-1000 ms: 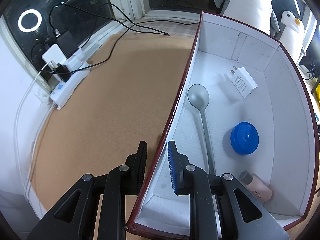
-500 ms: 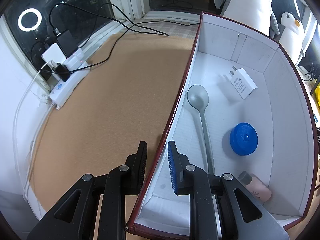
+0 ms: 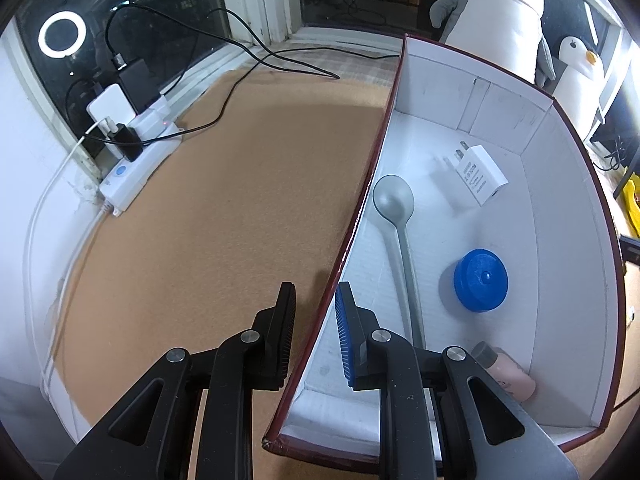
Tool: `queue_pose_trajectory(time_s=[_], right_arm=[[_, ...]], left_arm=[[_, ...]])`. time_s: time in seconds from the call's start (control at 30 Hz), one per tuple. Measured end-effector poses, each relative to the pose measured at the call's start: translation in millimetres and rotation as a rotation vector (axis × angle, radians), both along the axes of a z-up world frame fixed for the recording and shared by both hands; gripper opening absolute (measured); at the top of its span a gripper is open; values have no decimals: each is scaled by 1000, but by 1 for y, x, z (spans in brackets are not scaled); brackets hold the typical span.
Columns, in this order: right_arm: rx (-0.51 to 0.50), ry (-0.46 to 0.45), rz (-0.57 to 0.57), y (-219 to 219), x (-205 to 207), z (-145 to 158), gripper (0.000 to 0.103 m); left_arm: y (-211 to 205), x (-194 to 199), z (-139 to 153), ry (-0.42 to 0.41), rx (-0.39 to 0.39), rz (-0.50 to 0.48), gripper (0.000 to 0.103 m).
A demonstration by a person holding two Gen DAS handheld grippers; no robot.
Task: Organize rigid objects
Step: 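Carry the wooden clothespin into the red box and release it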
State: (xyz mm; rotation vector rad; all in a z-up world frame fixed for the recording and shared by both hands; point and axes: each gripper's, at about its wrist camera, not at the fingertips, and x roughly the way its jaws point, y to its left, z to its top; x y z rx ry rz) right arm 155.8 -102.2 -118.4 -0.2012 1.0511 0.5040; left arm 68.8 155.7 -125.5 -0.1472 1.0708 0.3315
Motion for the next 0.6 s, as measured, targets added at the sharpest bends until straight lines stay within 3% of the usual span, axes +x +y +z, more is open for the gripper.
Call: queue_pose_trajectory(time_s=[0.23, 0.6], right_arm=[[29, -47, 68, 34, -12, 31, 11], [3, -66, 161, 91, -21, 40, 11]], left_arm=[[2, -6, 5, -20, -18, 1, 19], [5, -14, 10, -48, -48, -6, 19]])
